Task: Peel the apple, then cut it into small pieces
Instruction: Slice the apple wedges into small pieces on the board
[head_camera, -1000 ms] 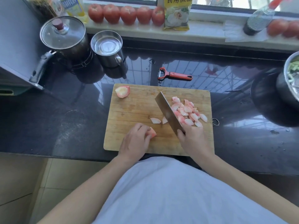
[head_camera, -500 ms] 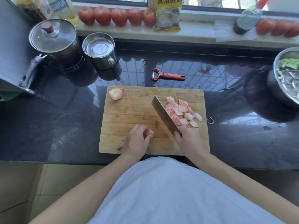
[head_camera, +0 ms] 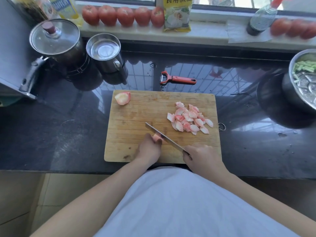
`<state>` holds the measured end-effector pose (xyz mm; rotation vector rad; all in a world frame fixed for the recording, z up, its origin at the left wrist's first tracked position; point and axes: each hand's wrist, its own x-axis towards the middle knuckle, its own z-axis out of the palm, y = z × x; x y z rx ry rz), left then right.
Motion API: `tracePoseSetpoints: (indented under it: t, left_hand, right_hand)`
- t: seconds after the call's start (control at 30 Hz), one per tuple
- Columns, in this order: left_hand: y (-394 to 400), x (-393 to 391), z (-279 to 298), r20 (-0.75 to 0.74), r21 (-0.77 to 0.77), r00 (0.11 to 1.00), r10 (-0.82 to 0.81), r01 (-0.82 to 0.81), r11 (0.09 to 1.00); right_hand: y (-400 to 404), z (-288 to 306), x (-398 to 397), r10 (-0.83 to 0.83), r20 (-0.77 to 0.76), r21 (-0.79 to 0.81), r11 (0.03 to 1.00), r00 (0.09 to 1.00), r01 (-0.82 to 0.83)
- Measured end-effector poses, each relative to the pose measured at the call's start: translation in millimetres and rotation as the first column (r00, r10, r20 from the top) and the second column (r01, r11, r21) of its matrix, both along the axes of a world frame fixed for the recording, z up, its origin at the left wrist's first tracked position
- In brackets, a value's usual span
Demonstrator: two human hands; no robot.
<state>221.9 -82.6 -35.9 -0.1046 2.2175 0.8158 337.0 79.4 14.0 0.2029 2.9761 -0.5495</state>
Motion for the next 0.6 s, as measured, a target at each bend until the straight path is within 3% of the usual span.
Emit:
tracePoseSetpoints:
  t: [0.37,0.6]
  left_hand:
    - [1.5,2.3,7.7,-0.039,0.008,0.999,-0.01,0.011,1.0]
    - [-0.8,1.3,4.0,-0.046,0.017,0.998,-0.043,0.044,0.999]
  right_hand:
    - [5.3,-5.7,3.7,0.017,0.006,-0.025,1.0,1.0,-0.017]
    - [0.7,-6.7,0.1,-0.023,0.119,0.039,0.999,0.993,0.018]
